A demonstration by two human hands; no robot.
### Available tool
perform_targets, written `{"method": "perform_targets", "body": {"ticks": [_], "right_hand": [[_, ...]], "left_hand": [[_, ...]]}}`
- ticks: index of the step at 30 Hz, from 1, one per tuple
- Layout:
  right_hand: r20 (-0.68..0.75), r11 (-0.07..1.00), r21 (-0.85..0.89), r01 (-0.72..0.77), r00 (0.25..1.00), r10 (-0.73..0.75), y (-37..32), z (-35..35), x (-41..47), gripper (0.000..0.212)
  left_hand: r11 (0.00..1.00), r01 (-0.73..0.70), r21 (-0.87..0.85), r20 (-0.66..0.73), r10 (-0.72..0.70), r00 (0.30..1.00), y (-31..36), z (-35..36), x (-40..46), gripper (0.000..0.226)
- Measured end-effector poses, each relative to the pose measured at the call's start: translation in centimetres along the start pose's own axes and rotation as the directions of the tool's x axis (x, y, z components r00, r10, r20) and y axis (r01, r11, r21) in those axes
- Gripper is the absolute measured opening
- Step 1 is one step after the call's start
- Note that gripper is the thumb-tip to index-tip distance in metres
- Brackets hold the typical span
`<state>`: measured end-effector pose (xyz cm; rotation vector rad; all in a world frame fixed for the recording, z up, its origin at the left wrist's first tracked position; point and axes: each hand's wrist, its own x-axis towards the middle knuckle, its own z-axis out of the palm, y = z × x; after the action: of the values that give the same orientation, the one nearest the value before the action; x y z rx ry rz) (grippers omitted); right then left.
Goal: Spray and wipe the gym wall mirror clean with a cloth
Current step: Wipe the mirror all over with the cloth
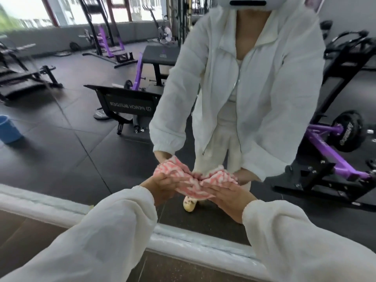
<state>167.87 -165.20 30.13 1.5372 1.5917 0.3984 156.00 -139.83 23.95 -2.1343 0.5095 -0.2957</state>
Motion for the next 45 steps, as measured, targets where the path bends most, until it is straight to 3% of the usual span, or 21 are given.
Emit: {"method": "perform_targets", "body": {"ticks": [1, 2, 3, 6, 7, 9, 10, 12, 16, 20, 31, 34, 37, 39, 42, 45], "right_hand": [[-0.081, 0.998, 0.03, -0.06, 0.995, 0.063, 0.5, -0.5, 0.5, 0.067], [-0.229, 0.992, 0.03, -0.125, 0.965, 0.129, 1.4, -1.6, 1.0, 0.065], [-0.329, 0.982, 0.051, -0.181, 0.926, 0.188, 2.3, -2.9, 1.0, 0.063], [-0.356, 0.98, 0.031, -0.197, 0.914, 0.194, 6.3, -8.0, 2.1, 0.059], [-0.459, 0.968, 0.082, -0.238, 0.853, 0.249, 8.0, -10.0, 2.5, 0.06], [-0.634, 0.911, 0.238, -0.337, 0.657, 0.409, 10.9, -13.5, 3.4, 0.054], [-0.67, 0.888, 0.277, -0.368, 0.588, 0.453, 12.2, -14.3, 3.6, 0.052], [-0.697, 0.856, 0.286, -0.43, 0.52, 0.494, 14.6, -16.9, 4.0, 0.053], [-0.728, 0.756, 0.356, -0.549, 0.345, 0.593, 18.7, -22.4, 4.6, 0.051], [-0.756, 0.727, 0.337, -0.599, 0.287, 0.588, 18.4, -23.4, 6.5, 0.05], [-0.727, 0.839, 0.223, -0.496, 0.488, 0.483, 10.6, -19.0, 13.3, 0.051], [-0.727, 0.889, 0.226, -0.397, 0.538, 0.426, 7.7, -17.4, 15.2, 0.058], [-0.648, 0.934, 0.177, -0.311, 0.677, 0.349, 4.6, -15.6, 16.3, 0.068], [-0.541, 0.959, 0.108, -0.261, 0.795, 0.276, 2.4, -14.8, 16.7, 0.067], [-0.251, 0.994, -0.094, -0.053, 0.968, 0.028, -0.8, -13.1, 17.0, 0.066], [-0.176, 0.998, 0.064, -0.025, 0.984, 0.036, -1.2, -13.4, 16.5, 0.063]], "left_hand": [[0.999, -0.016, -0.048, -0.018, 0.015, 1.0, -1.3, -1.4, -0.7, 0.051], [0.995, 0.052, -0.084, 0.032, -0.05, 0.998, -4.0, -3.5, -1.7, 0.048], [0.988, 0.117, -0.097, -0.023, -0.12, 0.993, -6.2, -4.6, -2.0, 0.049], [0.954, 0.289, -0.083, 0.018, -0.288, 0.957, -13.0, -8.1, -4.5, 0.051], [0.937, 0.344, -0.054, -0.018, -0.345, 0.938, -15.2, -8.6, -5.3, 0.047], [0.903, 0.429, -0.01, -0.114, -0.427, 0.897, -19.5, -9.4, -6.7, 0.05], [0.888, 0.459, 0.004, -0.147, -0.454, 0.879, -21.0, -10.0, -6.8, 0.052], [0.852, 0.523, 0.017, -0.212, -0.508, 0.835, -24.4, -11.1, -7.1, 0.053], [0.788, 0.606, -0.104, -0.298, -0.606, 0.737, -29.2, -13.1, -7.7, 0.058], [0.77, 0.617, -0.164, -0.342, -0.631, 0.696, -29.9, -12.2, -8.5, 0.061], [0.818, 0.53, -0.224, -0.362, -0.575, 0.734, -21.3, -1.1, -12.9, 0.048], [0.807, 0.543, -0.23, -0.251, -0.588, 0.769, -17.2, 1.4, -14.1, 0.051], [0.847, 0.496, -0.192, -0.013, -0.508, 0.862, -12.4, 3.0, -15.2, 0.047], [0.891, 0.415, -0.185, 0.175, -0.385, 0.906, -10.0, 2.9, -16.2, 0.044], [0.93, 0.327, -0.17, 0.391, -0.241, 0.888, -7.4, 2.7, -16.7, 0.056], [0.934, 0.294, -0.203, 0.412, -0.191, 0.891, -7.0, 1.9, -16.9, 0.064]]}}
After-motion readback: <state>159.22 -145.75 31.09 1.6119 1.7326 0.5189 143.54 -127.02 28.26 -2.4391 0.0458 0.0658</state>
